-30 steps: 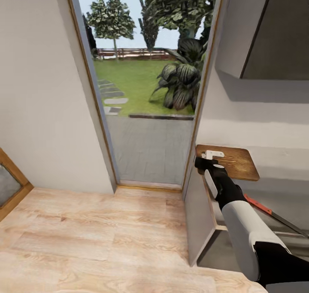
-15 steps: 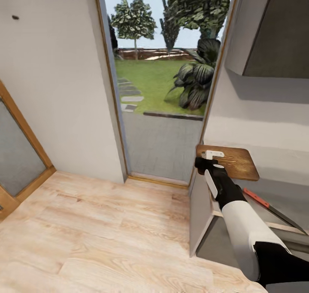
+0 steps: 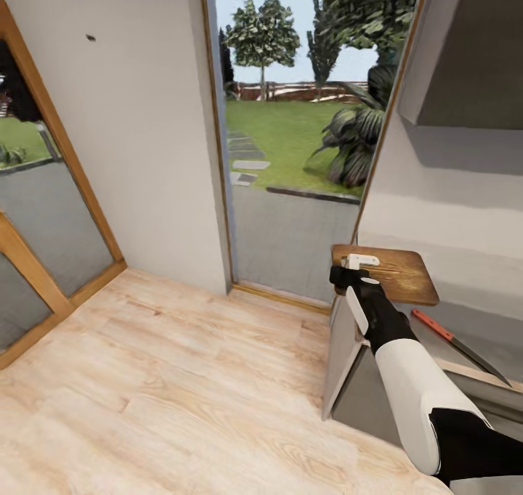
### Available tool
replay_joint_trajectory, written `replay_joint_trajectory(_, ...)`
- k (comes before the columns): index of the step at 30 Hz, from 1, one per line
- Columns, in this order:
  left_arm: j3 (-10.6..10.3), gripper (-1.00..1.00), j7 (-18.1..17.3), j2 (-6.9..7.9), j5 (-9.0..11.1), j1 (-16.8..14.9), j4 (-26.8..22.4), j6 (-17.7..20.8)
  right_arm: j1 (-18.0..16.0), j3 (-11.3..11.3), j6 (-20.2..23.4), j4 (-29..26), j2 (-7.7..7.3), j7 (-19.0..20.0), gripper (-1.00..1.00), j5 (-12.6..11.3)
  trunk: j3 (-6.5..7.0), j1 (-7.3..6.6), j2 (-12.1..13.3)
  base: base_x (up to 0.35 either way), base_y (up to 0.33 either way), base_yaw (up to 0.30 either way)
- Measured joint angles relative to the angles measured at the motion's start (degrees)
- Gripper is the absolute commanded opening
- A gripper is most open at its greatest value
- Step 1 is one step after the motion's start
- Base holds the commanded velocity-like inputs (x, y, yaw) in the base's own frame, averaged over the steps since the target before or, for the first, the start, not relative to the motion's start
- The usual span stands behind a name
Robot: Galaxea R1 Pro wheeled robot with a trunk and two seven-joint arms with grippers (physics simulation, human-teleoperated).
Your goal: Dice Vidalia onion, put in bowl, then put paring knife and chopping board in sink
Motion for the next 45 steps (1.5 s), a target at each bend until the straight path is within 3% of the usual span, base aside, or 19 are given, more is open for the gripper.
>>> replay_joint_trajectory(23, 0.0, 1.0, 0.0, 0.0, 0.01, 0.0, 0.03, 0.0, 0.0, 0.35, 0.0, 0.0, 0.0, 0.0, -1.0, 0.0, 0.0, 0.0, 0.0, -0.271, -0.216, 0.248)
replay_joint_trajectory(26, 0.0, 1.0, 0.0, 0.0, 0.01, 0.0, 0.04, 0.0, 0.0, 0.36, -0.01, 0.0, 0.0, -0.03, -1.0, 0.76, 0.0, 0.0, 0.0, -0.264, -0.227, 0.248)
replay_joint_trajectory(30, 0.0, 1.0, 0.0, 0.0, 0.01, 0.0, 0.03, 0.0, 0.0, 0.37, -0.03, -0.01, -0.01, -0.11, -1.0, 3.54, 0.0, 0.0, 0.0, -0.264, -0.227, 0.248)
replay_joint_trajectory(45, 0.0, 1.0, 0.0, 0.0, 0.01, 0.0, 0.07, 0.0, 0.0, 0.4, -0.04, 0.0, 0.17, -0.12, -1.0, 4.18, 0.0, 0.0, 0.0, -0.261, -0.23, 0.228)
